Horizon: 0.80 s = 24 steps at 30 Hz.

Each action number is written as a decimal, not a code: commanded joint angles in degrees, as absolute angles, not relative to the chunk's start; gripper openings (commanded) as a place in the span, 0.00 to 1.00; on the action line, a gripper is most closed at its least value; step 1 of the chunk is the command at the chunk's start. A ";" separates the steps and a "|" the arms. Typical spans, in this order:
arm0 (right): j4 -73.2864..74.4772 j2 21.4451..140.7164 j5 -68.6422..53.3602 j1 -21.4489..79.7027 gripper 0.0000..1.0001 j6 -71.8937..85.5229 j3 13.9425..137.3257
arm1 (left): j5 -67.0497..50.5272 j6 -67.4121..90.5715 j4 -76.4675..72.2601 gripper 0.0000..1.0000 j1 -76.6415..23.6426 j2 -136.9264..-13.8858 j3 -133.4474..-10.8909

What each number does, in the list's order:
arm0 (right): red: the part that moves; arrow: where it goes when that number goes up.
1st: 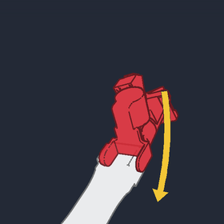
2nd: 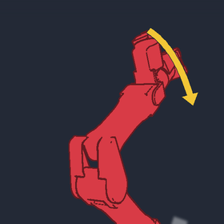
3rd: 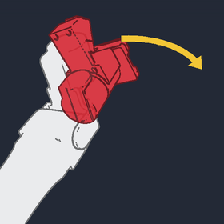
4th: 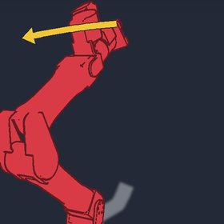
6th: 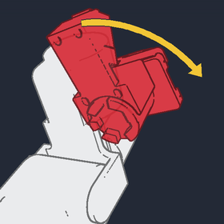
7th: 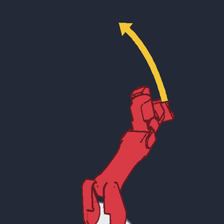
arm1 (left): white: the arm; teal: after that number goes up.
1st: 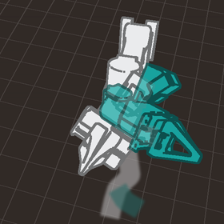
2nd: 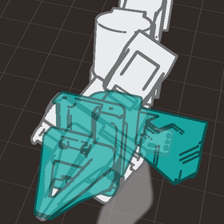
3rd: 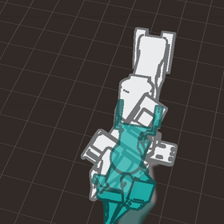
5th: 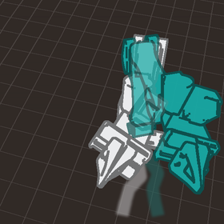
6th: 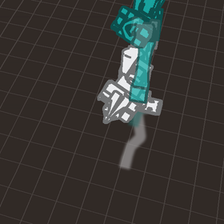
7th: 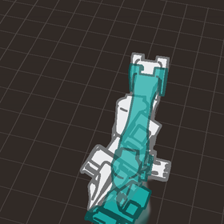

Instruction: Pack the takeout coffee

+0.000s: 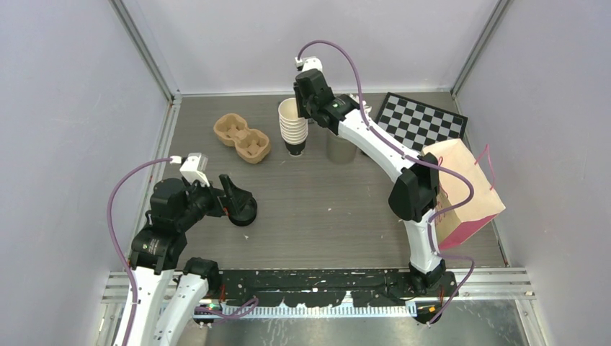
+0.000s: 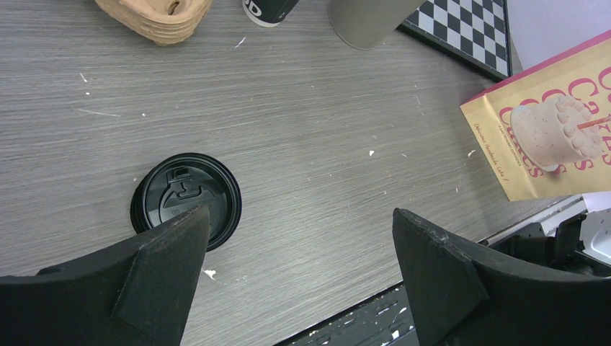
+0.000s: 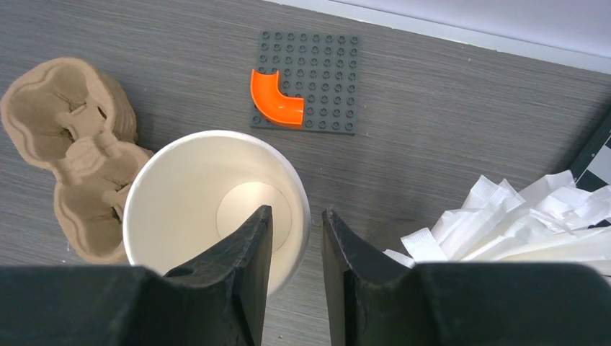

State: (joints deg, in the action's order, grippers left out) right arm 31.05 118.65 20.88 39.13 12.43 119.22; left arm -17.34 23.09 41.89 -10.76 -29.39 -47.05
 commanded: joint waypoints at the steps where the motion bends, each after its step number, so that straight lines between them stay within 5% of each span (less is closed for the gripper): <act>1: 31.24 119.08 22.23 39.04 0.36 12.13 122.21 | -17.36 22.23 40.65 1.00 -10.72 -29.12 -47.12; 9: 31.23 118.12 21.85 39.06 0.20 12.07 122.36 | -17.27 22.24 40.68 1.00 -10.72 -29.14 -47.11; 24: 30.24 116.76 20.63 38.95 0.10 16.45 123.91 | -17.56 22.32 40.68 1.00 -10.72 -29.70 -47.02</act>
